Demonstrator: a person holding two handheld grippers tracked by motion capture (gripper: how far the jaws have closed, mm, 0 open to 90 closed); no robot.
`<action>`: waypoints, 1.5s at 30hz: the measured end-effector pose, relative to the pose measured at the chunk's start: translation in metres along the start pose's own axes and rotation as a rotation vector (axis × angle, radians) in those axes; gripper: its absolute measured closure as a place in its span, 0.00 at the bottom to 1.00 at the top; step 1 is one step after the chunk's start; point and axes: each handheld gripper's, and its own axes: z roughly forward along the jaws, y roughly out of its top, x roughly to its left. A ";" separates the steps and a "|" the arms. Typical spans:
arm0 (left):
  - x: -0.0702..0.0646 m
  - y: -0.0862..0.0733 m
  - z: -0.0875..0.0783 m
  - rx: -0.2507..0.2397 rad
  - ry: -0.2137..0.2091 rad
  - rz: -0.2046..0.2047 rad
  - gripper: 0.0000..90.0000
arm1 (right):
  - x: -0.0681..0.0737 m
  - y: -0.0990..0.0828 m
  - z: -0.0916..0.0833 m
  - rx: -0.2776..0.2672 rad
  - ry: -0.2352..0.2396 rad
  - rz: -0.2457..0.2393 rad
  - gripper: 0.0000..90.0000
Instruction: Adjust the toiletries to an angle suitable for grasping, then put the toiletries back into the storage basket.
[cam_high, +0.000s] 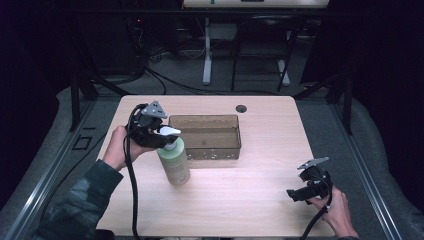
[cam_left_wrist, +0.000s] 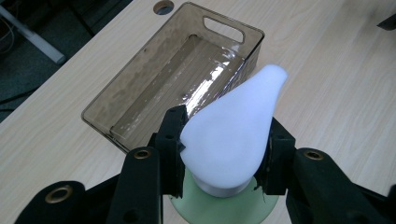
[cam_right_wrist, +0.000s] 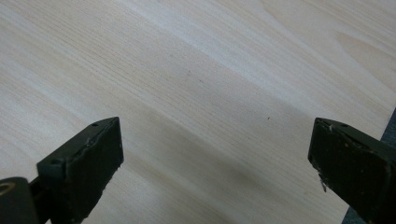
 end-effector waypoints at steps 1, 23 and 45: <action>-0.001 0.001 0.000 0.003 0.006 0.005 0.67 | 0.000 0.000 0.000 -0.001 -0.003 -0.002 0.03; -0.005 0.014 -0.013 0.018 0.008 0.033 0.67 | -0.002 -0.001 -0.003 -0.003 -0.014 0.008 0.03; -0.001 0.025 -0.021 0.095 0.001 0.069 0.67 | -0.002 -0.001 -0.003 -0.002 -0.006 0.006 0.03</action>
